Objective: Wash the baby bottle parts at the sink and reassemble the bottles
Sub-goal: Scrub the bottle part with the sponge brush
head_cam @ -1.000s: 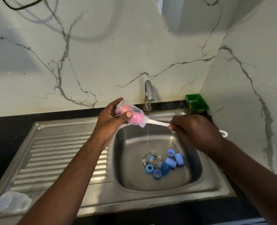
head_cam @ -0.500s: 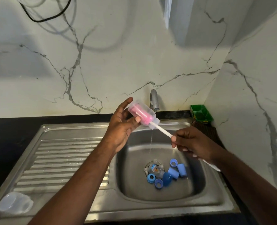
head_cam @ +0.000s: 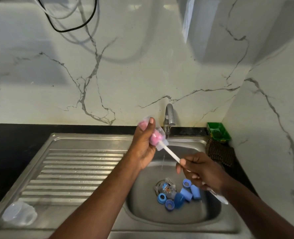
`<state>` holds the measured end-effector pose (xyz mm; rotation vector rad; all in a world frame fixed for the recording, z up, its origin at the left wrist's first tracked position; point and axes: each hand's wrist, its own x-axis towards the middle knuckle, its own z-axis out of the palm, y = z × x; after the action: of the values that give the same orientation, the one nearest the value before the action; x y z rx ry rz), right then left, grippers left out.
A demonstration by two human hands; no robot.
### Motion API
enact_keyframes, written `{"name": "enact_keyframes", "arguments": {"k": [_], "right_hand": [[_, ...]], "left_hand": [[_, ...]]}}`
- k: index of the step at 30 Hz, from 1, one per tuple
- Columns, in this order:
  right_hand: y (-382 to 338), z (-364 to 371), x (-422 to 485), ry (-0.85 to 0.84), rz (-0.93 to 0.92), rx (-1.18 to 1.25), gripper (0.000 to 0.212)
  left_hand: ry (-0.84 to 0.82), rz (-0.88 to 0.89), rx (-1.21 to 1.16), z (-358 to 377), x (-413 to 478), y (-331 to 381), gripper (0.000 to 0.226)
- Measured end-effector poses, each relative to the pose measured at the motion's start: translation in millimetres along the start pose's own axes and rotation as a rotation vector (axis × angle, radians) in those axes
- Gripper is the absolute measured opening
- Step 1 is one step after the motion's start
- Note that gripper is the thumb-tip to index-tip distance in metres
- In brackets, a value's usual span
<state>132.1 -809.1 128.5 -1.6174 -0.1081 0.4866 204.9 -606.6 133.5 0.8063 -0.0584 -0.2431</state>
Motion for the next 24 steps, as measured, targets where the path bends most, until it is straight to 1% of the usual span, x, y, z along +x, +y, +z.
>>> {"name": "enact_keyframes", "arguments": {"k": [3, 6, 8, 9, 11, 13, 14, 17, 19, 21, 22, 23, 24], "right_hand": [[1, 2, -3, -0.070, 0.004, 0.061, 0.036], [3, 3, -4, -0.148, 0.055, 0.216, 0.037], [3, 3, -3, -0.170, 0.084, 0.306, 0.037], [4, 2, -3, -0.170, 0.086, 0.323, 0.038], [5, 1, -3, -0.149, 0.074, 0.313, 0.039], [7, 0, -3, -0.113, 0.058, 0.258, 0.041], [7, -1, -3, -0.092, 0.053, 0.212, 0.041], [6, -4, -3, -0.026, 0.062, 0.115, 0.039], [6, -5, -2, -0.006, 0.085, 0.101, 0.038], [7, -3, -1, -0.021, 0.103, 0.116, 0.039], [7, -2, 0, -0.041, 0.106, 0.127, 0.040], [7, -1, 0, -0.058, 0.110, 0.143, 0.040], [7, 0, 1, -0.077, 0.118, 0.162, 0.039]], "left_hand": [[-0.132, 0.020, -0.061, -3, -4, 2, 0.053], [-0.253, 0.047, -0.179, -9, -3, 2, 0.054], [-0.297, 0.067, -0.212, -9, -1, 1, 0.063], [-0.269, 0.077, -0.202, -9, 1, 1, 0.070], [-0.125, 0.080, -0.125, -9, 4, 0, 0.084], [0.012, 0.102, -0.017, -14, 5, -1, 0.090], [0.047, 0.123, 0.021, -17, 4, -2, 0.087], [0.044, 0.121, 0.074, -18, -3, 1, 0.056], [0.032, 0.093, 0.081, -17, -6, 1, 0.041], [0.009, 0.050, 0.045, -11, -9, 2, 0.028], [-0.003, 0.039, 0.043, -7, -10, 2, 0.024], [0.004, 0.043, 0.079, -1, -11, 2, 0.026], [0.026, 0.060, 0.133, 5, -11, 2, 0.036]]}}
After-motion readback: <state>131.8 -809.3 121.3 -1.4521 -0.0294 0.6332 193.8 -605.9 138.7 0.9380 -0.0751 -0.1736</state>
